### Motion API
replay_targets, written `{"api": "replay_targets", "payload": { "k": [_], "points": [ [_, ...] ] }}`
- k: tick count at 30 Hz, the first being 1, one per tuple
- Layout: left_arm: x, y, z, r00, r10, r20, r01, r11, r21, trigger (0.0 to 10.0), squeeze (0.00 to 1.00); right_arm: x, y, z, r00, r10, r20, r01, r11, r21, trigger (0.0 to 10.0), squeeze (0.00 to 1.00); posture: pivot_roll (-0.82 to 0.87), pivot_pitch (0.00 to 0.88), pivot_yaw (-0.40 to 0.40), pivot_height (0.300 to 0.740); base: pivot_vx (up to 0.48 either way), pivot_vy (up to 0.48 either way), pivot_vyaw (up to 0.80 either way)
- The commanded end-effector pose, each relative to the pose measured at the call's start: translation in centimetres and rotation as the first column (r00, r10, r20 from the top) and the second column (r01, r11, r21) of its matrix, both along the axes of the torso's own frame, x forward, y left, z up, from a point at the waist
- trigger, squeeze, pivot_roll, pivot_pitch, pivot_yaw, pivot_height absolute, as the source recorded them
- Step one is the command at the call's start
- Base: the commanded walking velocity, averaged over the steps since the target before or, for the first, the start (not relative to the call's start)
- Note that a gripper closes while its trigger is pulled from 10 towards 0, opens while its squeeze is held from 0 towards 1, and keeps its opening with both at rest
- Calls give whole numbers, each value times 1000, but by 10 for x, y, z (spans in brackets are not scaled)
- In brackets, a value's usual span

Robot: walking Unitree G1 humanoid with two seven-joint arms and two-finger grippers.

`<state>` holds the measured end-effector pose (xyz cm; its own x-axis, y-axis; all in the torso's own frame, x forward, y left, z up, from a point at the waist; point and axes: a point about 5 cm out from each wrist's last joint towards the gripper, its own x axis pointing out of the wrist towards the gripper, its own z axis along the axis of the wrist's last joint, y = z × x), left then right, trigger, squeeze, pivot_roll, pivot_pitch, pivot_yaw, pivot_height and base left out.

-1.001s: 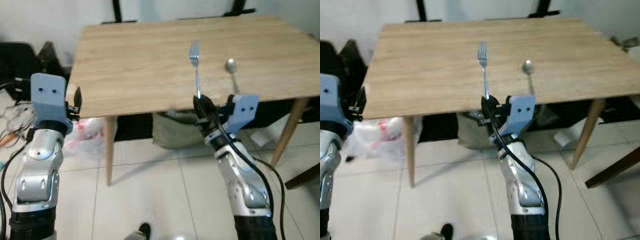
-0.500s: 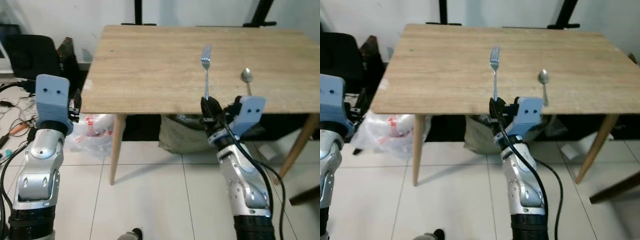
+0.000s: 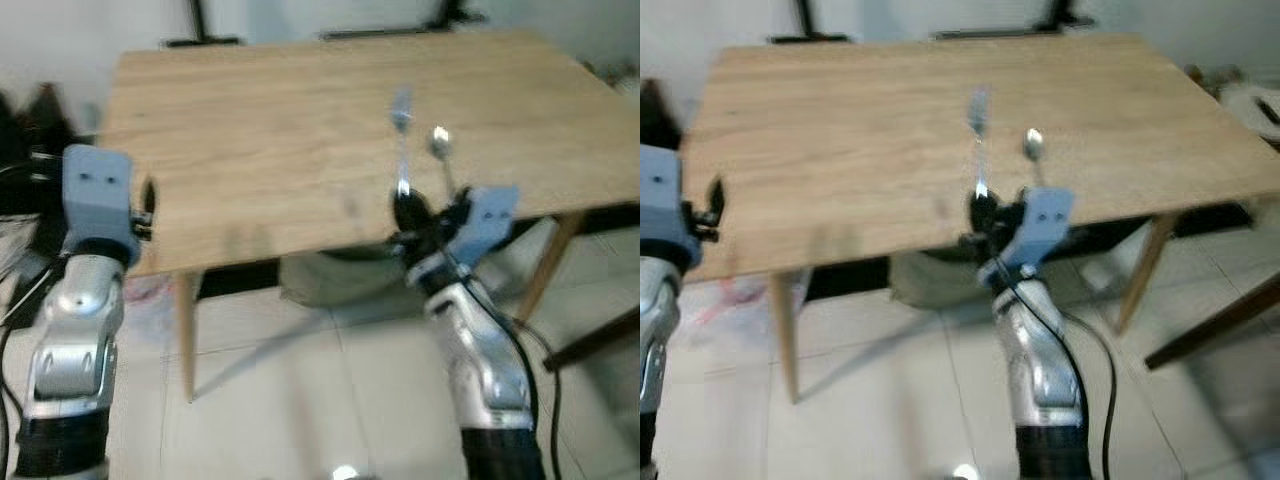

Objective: Setting the table

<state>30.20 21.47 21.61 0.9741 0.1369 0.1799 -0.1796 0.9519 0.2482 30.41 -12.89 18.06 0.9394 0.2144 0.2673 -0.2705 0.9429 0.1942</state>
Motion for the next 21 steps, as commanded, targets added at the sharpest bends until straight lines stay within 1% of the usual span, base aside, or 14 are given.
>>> {"api": "replay_targets", "payload": {
  "k": [1, 18, 21],
  "points": [
    [-1, 1, -3, 1000, 4, -4, -4, 1000, 8, 10000, 0, 0, -2, -1, 1000, -7, -6, 7, 1000, 6, 10000, 0, -48, 1, 57, 740, 480, 0, 0],
    [-1, -1, -4, 1000, 2, -5, -2, 1000, 14, 10000, 0, -1, 0, -2, 1000, 14, -6, -14, 1000, -7, 10000, 0, -48, 3, 55, 740, 480, 0, 0],
    [-1, -2, -4, 1000, -4, -4, 4, 1000, 14, 10000, 0, 0, 0, -2, 1000, 12, -5, -12, 1000, -21, 10000, 0, -48, 3, 56, 740, 310, 0, 0]
  ]
}}
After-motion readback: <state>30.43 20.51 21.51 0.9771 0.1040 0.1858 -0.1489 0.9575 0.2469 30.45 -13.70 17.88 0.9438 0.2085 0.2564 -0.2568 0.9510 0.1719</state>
